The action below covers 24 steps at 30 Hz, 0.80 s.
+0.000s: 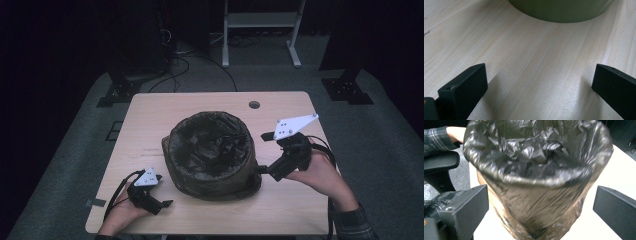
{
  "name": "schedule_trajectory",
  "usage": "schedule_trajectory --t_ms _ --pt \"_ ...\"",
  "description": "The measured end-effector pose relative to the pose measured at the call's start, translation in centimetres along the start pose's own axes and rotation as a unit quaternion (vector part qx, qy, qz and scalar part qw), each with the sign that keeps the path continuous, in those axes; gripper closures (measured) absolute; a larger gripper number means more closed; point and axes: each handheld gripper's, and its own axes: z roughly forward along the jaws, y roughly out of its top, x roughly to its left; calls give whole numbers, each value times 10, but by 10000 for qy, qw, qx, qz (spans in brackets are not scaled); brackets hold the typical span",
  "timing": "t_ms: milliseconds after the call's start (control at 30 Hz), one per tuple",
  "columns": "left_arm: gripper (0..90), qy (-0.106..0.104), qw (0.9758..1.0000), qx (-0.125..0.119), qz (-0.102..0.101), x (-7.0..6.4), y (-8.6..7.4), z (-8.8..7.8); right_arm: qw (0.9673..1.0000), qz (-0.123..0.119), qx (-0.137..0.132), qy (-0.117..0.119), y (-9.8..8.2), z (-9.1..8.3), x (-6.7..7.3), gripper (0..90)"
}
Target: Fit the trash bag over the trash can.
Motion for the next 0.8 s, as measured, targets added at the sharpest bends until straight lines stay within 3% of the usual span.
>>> schedule_trajectory --t_ms 233,567,800 --pt "0 0 10000 6 2 0 0 0 9999 116 -41 5 -37 11 13 0" --pt "0 1 10000 4 -5 0 0 0 9993 367 -87 -3 -79 35 19 0" --pt "0 1 10000 7 0 0 0 0 9984 517 -117 -210 -102 49 21 0"
